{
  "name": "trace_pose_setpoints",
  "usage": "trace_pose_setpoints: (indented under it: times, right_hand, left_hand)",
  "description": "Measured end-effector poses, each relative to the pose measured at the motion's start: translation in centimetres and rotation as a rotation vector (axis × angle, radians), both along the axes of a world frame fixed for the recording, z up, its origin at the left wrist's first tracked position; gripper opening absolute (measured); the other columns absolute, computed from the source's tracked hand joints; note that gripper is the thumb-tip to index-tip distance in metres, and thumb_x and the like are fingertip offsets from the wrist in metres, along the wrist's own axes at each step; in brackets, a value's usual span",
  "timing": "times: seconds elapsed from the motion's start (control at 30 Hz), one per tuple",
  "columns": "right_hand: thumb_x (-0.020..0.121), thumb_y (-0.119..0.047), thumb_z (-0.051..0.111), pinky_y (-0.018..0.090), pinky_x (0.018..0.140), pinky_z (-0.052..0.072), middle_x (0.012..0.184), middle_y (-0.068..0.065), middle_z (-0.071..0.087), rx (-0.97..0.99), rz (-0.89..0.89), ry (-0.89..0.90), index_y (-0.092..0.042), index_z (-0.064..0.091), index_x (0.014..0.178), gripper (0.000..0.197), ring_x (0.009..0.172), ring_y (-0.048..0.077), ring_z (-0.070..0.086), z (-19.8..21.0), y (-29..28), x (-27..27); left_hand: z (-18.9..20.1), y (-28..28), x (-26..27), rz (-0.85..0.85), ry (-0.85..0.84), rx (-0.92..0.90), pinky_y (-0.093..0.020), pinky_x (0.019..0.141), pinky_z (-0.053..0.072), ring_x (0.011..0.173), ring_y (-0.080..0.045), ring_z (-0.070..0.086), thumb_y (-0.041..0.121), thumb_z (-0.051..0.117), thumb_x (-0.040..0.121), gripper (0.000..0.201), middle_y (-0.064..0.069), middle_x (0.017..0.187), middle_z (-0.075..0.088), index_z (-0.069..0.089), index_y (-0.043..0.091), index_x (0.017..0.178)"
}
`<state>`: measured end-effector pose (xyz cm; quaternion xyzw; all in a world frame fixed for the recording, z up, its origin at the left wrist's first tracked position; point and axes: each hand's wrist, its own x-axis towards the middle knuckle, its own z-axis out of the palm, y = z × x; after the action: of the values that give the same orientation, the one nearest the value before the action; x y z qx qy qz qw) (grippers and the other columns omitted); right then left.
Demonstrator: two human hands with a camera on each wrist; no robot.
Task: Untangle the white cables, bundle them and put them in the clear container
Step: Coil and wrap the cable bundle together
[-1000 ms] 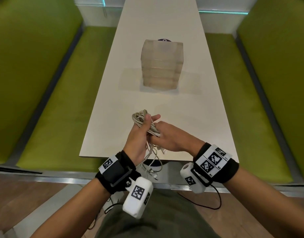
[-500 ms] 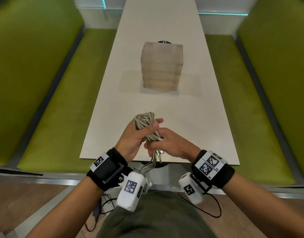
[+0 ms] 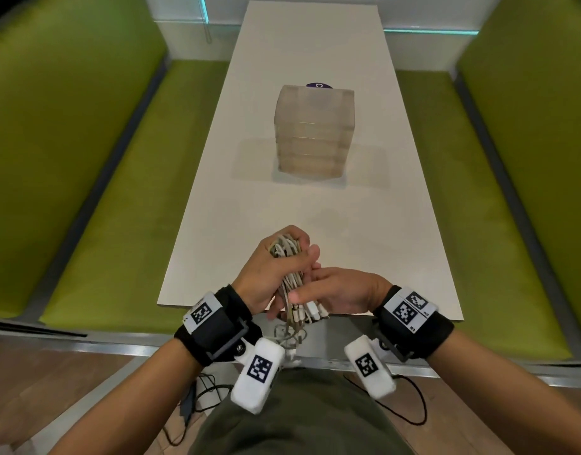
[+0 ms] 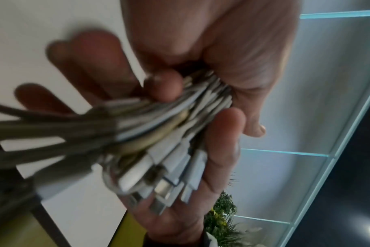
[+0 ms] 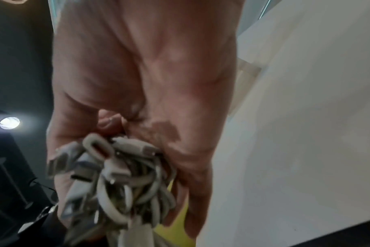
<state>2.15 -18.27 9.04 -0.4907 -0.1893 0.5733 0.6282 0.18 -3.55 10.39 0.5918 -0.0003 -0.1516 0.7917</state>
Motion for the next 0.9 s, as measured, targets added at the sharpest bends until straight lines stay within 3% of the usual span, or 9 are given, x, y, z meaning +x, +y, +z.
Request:
trace_pose_setpoints:
  times: [0.07,0.13,0.23,0.4,0.5,0.67,0.77,0.83,0.9]
  right_hand:
    - [0.088,-0.01,0.058,0.048,0.1,0.044,0.102,0.021,0.062,-0.028,-0.026,-0.105,0.009,0.057,0.108,0.027,0.101,0.029,0.057,0.2,0.0,0.3]
    - [0.088,-0.004,0.056,0.041,0.098,0.047,0.097,0.023,0.063,-0.04,-0.088,-0.22,0.01,0.059,0.104,0.021,0.1,0.024,0.059,0.4,0.1,0.3]
    - [0.092,0.001,0.046,0.033,0.085,0.053,0.088,0.016,0.068,0.039,-0.125,-0.166,0.011,0.059,0.101,0.018,0.088,0.023,0.066,0.6,0.2,-0.1]
    - [0.093,-0.006,0.045,0.037,0.069,0.055,0.065,0.005,0.062,0.072,-0.239,-0.083,0.0,0.058,0.084,0.017,0.059,0.02,0.06,0.2,0.8,-1.0]
    - [0.094,-0.006,0.045,0.035,0.065,0.056,0.062,0.004,0.06,0.072,-0.261,-0.097,-0.007,0.061,0.073,0.026,0.056,0.019,0.057,0.2,1.0,-1.3]
    - [0.097,-0.011,0.045,0.035,0.064,0.054,0.063,0.005,0.058,0.04,-0.318,-0.177,-0.005,0.054,0.082,0.018,0.058,0.021,0.056,0.0,1.0,-1.3]
    - [0.096,-0.012,0.048,0.035,0.067,0.054,0.064,0.006,0.059,-0.049,-0.338,-0.267,-0.006,0.055,0.08,0.018,0.062,0.025,0.059,0.5,0.5,-0.7]
    - [0.095,-0.013,0.049,0.034,0.069,0.053,0.064,0.005,0.06,-0.066,-0.358,-0.332,-0.006,0.057,0.076,0.022,0.065,0.028,0.059,0.9,0.1,-0.2]
    - [0.093,-0.017,0.051,0.034,0.072,0.052,0.065,0.005,0.06,-0.03,-0.422,-0.334,-0.007,0.06,0.075,0.022,0.066,0.026,0.06,1.5,-0.1,0.2]
  left_hand:
    - [-0.1,-0.3,0.1,-0.001,-0.024,-0.007,-0.058,0.088,0.046,0.055,-0.018,0.061,0.02,0.074,0.077,0.021,-0.001,0.055,0.055,0.054,0.017,0.073]
    - [0.0,-0.5,0.3,0.004,-0.017,-0.041,-0.063,0.094,0.042,0.053,-0.017,0.061,0.019,0.074,0.076,0.023,-0.001,0.054,0.056,0.052,0.015,0.072]
    - [0.8,-0.6,0.6,0.057,0.051,-0.12,-0.053,0.108,0.038,0.053,-0.013,0.064,0.014,0.068,0.081,0.024,0.0,0.047,0.051,0.05,0.013,0.065]
    - [1.2,-0.6,1.1,0.067,0.049,-0.139,-0.04,0.106,0.043,0.04,-0.017,0.05,0.021,0.058,0.088,0.031,-0.001,0.044,0.044,0.045,0.013,0.061]
    - [1.0,-0.7,1.1,0.055,0.046,-0.104,-0.038,0.105,0.044,0.04,-0.019,0.048,0.028,0.059,0.088,0.035,-0.003,0.044,0.043,0.043,0.012,0.061]
    - [0.8,-0.8,1.4,0.035,0.008,-0.016,-0.042,0.107,0.042,0.051,-0.019,0.059,0.035,0.059,0.087,0.037,-0.004,0.049,0.047,0.045,0.01,0.064]
    - [0.6,-0.2,1.7,0.0,-0.035,0.018,-0.048,0.098,0.048,0.086,-0.024,0.07,0.044,0.067,0.082,0.033,-0.006,0.071,0.063,0.055,0.013,0.083]
    - [0.1,0.5,1.7,-0.065,-0.057,-0.014,-0.045,0.088,0.053,0.106,-0.028,0.065,0.054,0.077,0.068,0.066,-0.011,0.105,0.067,0.052,0.017,0.117]
    - [-0.8,1.0,1.3,-0.115,-0.027,-0.02,-0.041,0.08,0.055,0.1,-0.026,0.066,0.043,0.084,0.059,0.098,-0.016,0.124,0.058,0.031,0.022,0.14]
